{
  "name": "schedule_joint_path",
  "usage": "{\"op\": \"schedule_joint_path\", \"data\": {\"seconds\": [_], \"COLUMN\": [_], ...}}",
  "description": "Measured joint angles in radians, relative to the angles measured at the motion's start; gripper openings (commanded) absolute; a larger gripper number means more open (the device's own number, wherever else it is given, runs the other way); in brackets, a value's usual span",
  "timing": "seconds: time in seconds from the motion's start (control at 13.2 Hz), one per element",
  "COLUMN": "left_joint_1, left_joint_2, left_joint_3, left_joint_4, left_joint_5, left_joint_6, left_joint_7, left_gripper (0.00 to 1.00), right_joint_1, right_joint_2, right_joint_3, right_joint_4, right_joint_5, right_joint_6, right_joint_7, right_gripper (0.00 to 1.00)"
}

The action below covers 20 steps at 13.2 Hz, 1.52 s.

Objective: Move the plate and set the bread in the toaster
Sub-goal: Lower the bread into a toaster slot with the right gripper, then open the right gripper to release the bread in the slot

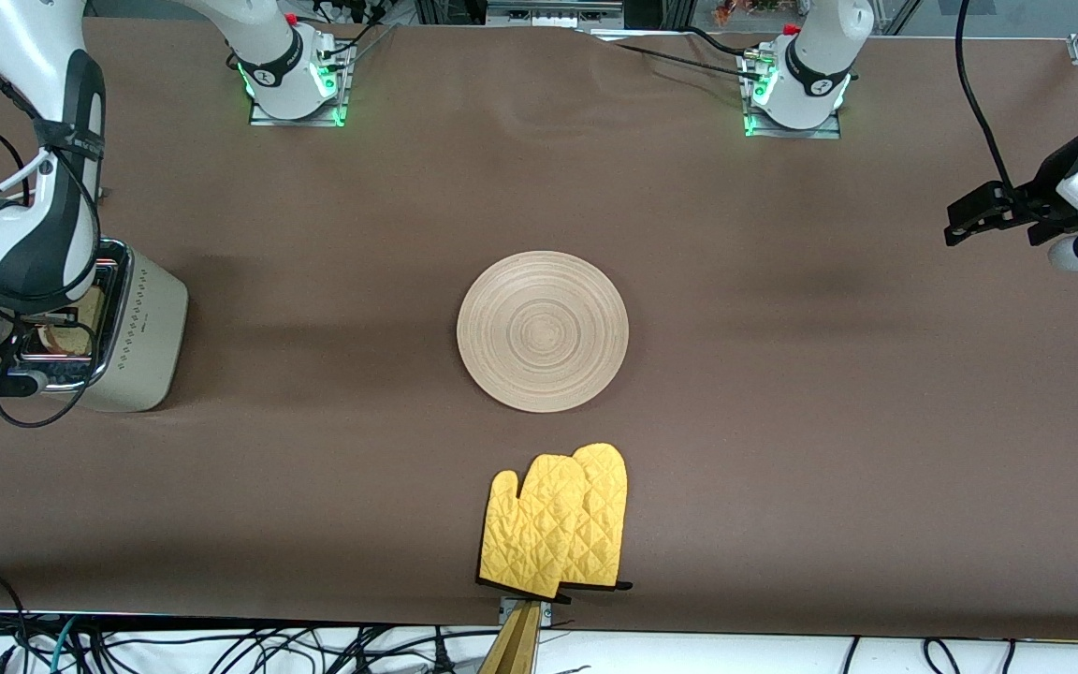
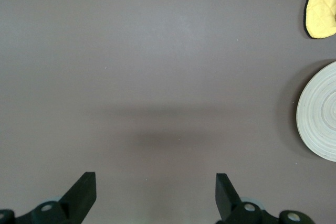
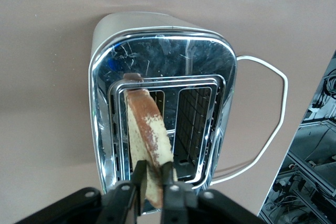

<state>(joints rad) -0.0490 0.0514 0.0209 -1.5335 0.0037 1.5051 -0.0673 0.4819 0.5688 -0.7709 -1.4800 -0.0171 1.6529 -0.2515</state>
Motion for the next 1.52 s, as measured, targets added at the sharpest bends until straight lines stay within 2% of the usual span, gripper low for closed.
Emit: {"op": "schedule_joint_path", "data": {"seconds": [0.84,1.06,1.29,1.52], "left_joint_1": [0.000,0.000,0.000,0.000], "left_joint_2": [0.000,0.000,0.000,0.000], "left_joint_3": [0.000,0.000,0.000,0.000], "left_joint_4": [0.000,0.000,0.000,0.000], "left_joint_5": [0.000,0.000,0.000,0.000], "left_joint_6": [0.000,0.000,0.000,0.000], "left_joint_7": [0.000,0.000,0.000,0.000], "left_gripper": [1.00,1.00,1.00,1.00], "right_joint_1": [0.005,0.004,0.005,0.036], "right_joint_2": [0.000,-0.019,-0.082,-0.149], "right_joint_3": [0.000,-0.004,-0.004,0.034], "right_joint_4": [0.057,0.068,0.078,0.081], "right_joint_5": [0.019,0.095,0.150,0.196], "right_joint_6": [0.011,0.010,0.001,-0.029], "right_joint_7": [-0.001,-0.001,-0.005,-0.009], "right_gripper": [1.00,1.00,1.00,1.00]}}
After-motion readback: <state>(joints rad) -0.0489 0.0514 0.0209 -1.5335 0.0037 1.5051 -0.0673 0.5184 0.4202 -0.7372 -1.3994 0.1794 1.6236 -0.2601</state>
